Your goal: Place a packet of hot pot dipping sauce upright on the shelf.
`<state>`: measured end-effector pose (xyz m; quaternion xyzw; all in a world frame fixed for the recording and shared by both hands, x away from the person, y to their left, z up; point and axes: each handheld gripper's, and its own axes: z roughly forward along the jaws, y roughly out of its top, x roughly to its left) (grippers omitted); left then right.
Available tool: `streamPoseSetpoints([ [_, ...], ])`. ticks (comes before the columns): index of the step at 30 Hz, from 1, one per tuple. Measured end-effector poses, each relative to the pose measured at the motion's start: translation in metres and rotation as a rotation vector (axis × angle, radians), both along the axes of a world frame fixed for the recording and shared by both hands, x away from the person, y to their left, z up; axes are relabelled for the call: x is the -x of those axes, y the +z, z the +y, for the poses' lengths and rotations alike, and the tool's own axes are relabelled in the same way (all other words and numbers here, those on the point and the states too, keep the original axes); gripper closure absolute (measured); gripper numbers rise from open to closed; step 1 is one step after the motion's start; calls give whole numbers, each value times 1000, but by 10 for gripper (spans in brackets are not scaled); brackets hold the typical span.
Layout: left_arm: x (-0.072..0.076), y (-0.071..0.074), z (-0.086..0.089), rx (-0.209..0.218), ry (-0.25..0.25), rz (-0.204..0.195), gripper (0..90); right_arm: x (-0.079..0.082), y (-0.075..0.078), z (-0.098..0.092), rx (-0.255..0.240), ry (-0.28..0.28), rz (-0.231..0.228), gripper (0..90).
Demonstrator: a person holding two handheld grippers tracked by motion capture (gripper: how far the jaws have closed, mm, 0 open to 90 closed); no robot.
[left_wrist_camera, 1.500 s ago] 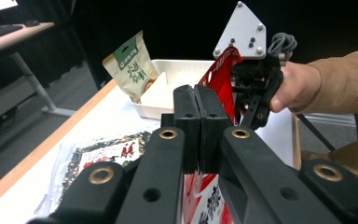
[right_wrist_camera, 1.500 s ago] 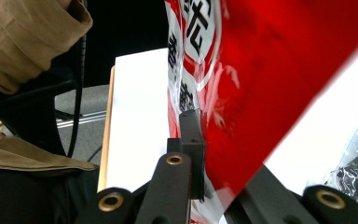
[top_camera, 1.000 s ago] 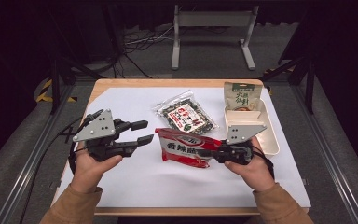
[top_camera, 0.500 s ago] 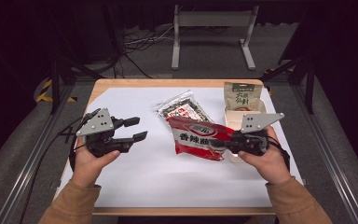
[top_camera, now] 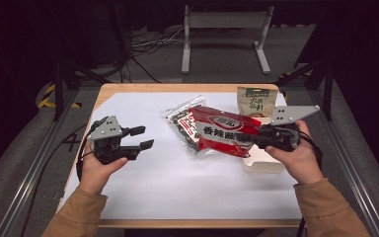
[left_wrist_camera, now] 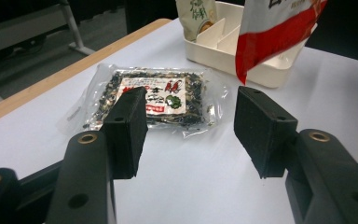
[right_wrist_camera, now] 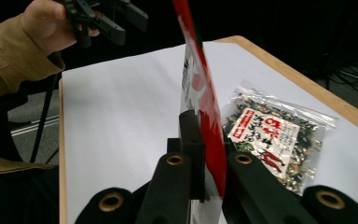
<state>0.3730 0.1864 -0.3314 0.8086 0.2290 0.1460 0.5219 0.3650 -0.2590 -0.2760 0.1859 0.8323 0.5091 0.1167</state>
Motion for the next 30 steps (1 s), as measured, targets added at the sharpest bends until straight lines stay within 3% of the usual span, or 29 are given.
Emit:
streamPoseSetpoints([
  [30,-9,-25,20,0,82,74,444,-43,12,-70,0,-117,-60,898],
])
